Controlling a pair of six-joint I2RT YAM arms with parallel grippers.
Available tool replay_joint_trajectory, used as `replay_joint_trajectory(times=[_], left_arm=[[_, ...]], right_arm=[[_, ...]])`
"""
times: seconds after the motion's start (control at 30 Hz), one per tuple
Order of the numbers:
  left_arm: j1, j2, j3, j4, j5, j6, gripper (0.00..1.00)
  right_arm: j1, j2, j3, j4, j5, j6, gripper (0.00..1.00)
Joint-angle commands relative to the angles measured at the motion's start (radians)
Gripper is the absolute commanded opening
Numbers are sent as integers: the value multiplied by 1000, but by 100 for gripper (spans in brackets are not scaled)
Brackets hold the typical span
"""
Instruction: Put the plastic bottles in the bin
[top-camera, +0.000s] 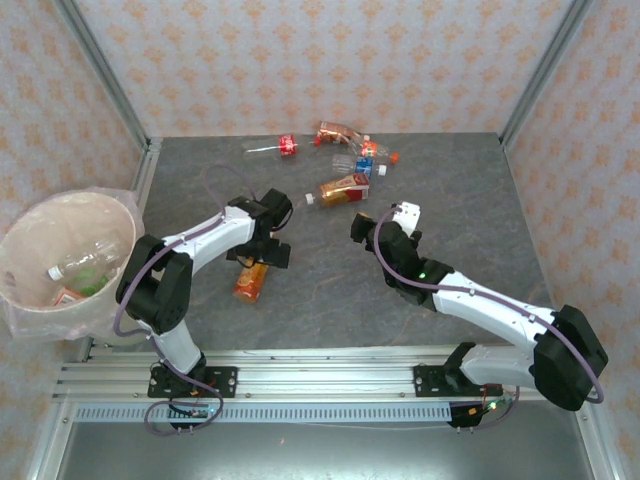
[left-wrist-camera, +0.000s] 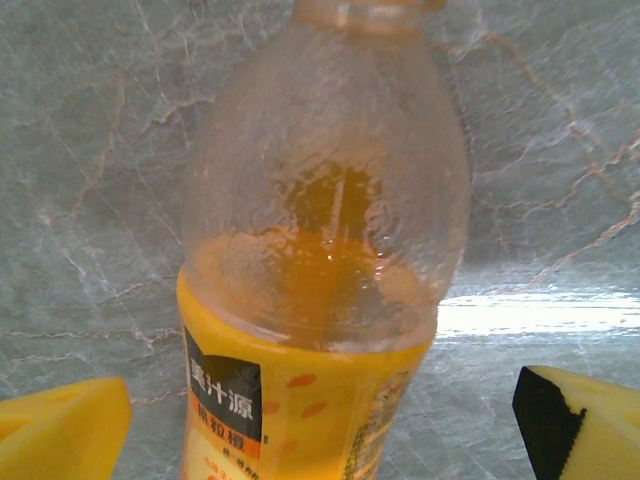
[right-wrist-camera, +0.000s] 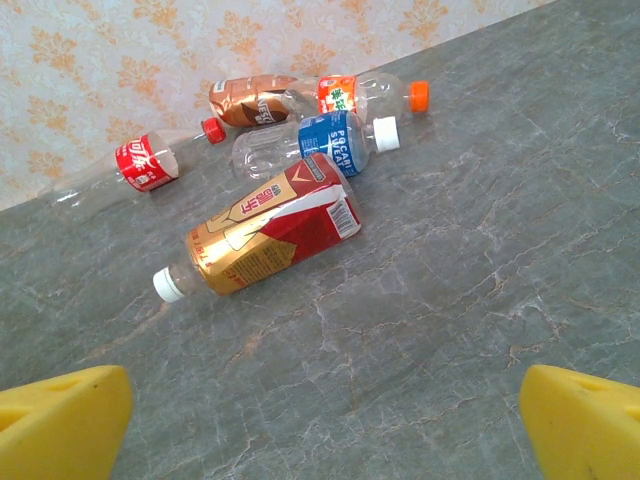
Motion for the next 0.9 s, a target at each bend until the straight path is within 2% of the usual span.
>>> replay_joint_trajectory(times=[0.0, 0.3, 0.4, 0.87], left_arm=[[22, 10, -25, 39, 35, 37, 100], [22, 83, -31, 94, 27, 58, 89], [22, 98, -38, 109, 13, 58, 83], [23, 39, -95, 172, -14, 36, 57]], right_arm=[[-2, -1, 3, -22, 24, 15, 99], [-2, -1, 8, -32, 27, 16, 99], [-2, -1, 9, -33, 25, 17, 99], [-3, 44, 32, -41, 15, 26, 99]])
